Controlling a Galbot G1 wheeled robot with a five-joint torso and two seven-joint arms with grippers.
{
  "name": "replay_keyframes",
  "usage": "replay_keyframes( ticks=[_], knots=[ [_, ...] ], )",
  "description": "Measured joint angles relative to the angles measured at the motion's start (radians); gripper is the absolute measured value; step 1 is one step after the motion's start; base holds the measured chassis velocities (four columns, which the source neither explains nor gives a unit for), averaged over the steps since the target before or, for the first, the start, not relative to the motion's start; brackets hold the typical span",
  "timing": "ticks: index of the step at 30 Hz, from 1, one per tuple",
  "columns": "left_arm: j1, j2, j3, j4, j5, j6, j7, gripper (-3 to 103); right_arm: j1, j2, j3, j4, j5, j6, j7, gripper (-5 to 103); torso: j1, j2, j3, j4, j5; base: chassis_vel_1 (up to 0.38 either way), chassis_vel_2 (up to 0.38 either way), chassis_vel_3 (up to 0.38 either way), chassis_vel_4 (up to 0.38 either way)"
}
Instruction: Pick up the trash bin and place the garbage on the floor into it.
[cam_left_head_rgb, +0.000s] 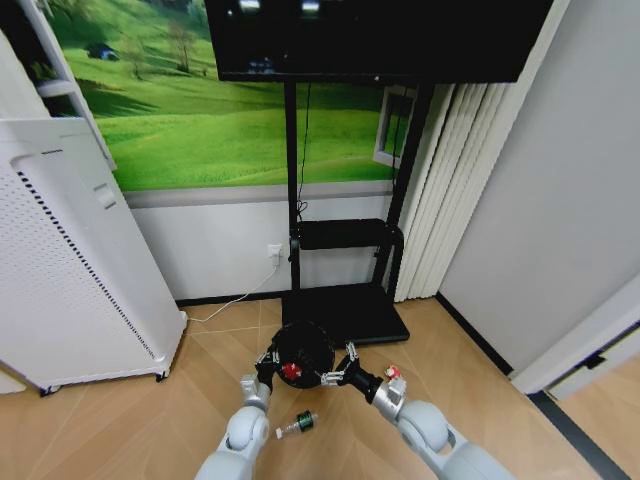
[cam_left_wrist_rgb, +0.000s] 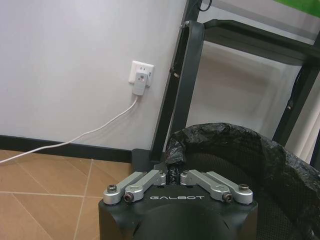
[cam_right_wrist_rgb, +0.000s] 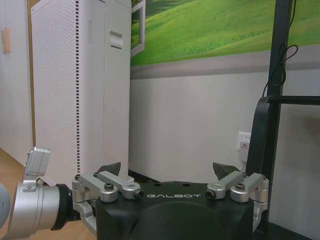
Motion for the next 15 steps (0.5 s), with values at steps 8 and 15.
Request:
replay_keyframes(
  ticks=[8,15],
  knots=[
    [0.005,0.013,-0.028,0.004,0.009,-0.007,0.006,7,0.002,-0.004,0.018,-0.005,0.008,0.001,-0.002,100,0.0,0.0,0.0,-0.0002,-0.0002,0.0,0.0,0.0,0.0],
    [0.055,0.085,-0.095,-0.058,-0.052,-0.001,-0.004,7,0.016,-0.001,0.049,-0.047,0.009,0.023,0.015,100,0.0,0.0,0.0,0.0001,0.0002,0.0,0.0,0.0,0.0]
  ],
)
